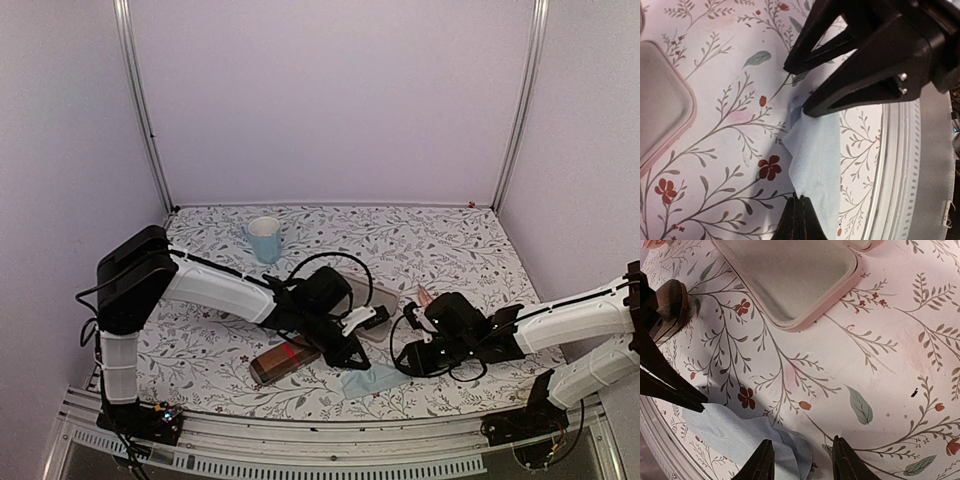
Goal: Organize the sunglasses
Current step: Adjust the glasses cleaning cloth at the center of the board.
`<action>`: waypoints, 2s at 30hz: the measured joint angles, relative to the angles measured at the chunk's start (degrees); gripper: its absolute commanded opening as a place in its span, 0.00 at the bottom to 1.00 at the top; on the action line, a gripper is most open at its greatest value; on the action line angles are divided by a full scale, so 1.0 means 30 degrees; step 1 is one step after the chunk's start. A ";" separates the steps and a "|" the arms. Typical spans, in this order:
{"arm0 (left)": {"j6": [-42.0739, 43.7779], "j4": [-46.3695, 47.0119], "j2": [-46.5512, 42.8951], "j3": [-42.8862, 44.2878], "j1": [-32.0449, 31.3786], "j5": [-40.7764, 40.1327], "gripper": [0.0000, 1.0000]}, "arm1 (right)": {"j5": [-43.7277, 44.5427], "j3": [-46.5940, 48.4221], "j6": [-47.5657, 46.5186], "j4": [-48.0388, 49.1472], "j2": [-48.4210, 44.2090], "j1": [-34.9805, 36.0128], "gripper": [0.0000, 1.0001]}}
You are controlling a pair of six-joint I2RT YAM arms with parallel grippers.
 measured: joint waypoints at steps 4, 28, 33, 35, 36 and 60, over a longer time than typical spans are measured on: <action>-0.0262 -0.0882 0.0539 0.0546 0.0007 -0.0750 0.00 | -0.0204 0.0539 -0.0095 0.0131 0.0991 -0.0007 0.40; -0.1909 -0.1202 0.0306 -0.0714 0.0058 0.0612 0.00 | -0.1107 0.1137 -0.0510 0.1326 0.2499 -0.0007 0.27; -0.2084 -0.1151 0.0284 -0.0801 0.0051 0.0867 0.06 | -0.1399 0.1122 -0.0525 0.1428 0.2521 -0.0007 0.21; -0.2120 -0.1158 0.0262 -0.0823 0.0051 0.0831 0.11 | -0.1566 0.1086 -0.0539 0.1479 0.2514 -0.0007 0.20; -0.2142 -0.1158 0.0219 -0.0845 0.0051 0.0801 0.14 | -0.1610 0.1020 -0.0539 0.1508 0.2484 -0.0007 0.20; -0.3643 -0.0933 -0.2922 -0.4036 0.0044 -0.0954 0.45 | -0.1647 0.0619 -0.0481 0.1413 0.1712 -0.0007 0.16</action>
